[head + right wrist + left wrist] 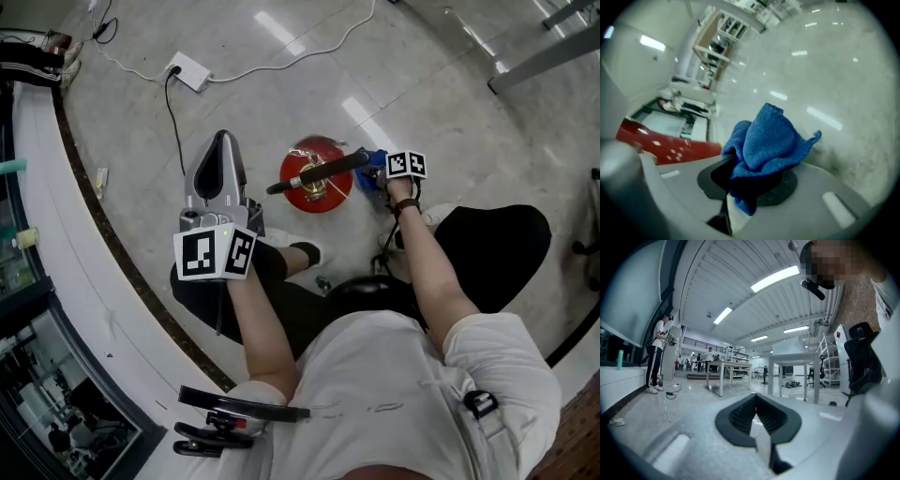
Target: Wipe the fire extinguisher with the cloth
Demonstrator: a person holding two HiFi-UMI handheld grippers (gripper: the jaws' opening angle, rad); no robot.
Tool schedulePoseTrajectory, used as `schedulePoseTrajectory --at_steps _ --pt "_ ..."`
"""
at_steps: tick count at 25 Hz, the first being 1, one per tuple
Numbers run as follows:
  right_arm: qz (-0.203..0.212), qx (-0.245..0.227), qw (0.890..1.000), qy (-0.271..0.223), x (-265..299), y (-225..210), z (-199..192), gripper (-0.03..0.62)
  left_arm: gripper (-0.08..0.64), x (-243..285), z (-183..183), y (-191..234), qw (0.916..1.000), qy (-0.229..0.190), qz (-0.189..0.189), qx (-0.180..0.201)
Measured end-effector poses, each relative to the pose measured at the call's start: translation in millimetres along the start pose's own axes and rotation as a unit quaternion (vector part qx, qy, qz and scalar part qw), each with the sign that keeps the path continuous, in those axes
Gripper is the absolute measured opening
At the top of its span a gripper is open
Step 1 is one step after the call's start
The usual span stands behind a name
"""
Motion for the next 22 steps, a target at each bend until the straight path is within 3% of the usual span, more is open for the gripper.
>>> schedulePoseTrajectory --at_steps 2,3,4,6,7,9,10,12,15,19,22 --pt "0.109 -0.020 0.991 -0.076 -55 71 27 0.094 0.000 1 7 3 1.0000 -0.009 -0.001 -0.001" --pt "0.184 -0.024 0.977 -0.107 -85 113 37 0.094 0.000 3 10 3 0.9999 -0.013 -0.003 -0.002" --pt "0.262 -0.035 0.956 -0.125 -113 156 43 0.094 0.000 4 14 3 0.9998 -0.019 -0.006 -0.003" --pt "0.388 -0.094 0.911 -0.109 -157 231 43 0.094 0.000 5 21 -1 0.9994 -0.029 -0.016 -0.007" --pt "0.418 -0.135 0.895 -0.081 -171 259 37 0.094 0.000 5 25 -3 0.9992 -0.034 -0.021 -0.007" --pt "0.415 -0.209 0.886 -0.006 -176 296 23 0.094 0.000 2 32 -4 0.9987 -0.043 -0.025 -0.009" --pt "0.398 -0.228 0.888 0.031 -170 305 17 0.095 0.000 1 34 -4 0.9986 -0.046 -0.025 -0.011" --pt "0.385 -0.222 0.893 0.072 -154 309 11 0.098 0.000 -3 33 -4 0.9984 -0.049 -0.022 -0.016" --pt "0.393 -0.172 0.902 0.051 -141 285 18 0.098 0.000 -7 27 -4 0.9985 -0.046 -0.019 -0.024" --pt "0.266 -0.101 0.957 0.048 -83 193 26 0.097 0.000 -9 20 2 0.9988 -0.038 -0.012 -0.029" --pt "0.170 -0.039 0.984 0.044 -28 106 30 0.097 0.000 -4 15 7 0.9989 -0.031 -0.010 -0.032"
Point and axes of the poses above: the fingertips, and each gripper's own axes: x forward along the fingers, y to its left, z out of its top, the point moved 4 cm from there along -x, backward along the fingers, and after that the axes turned 15 degrees about y, right-handed, at the moved point
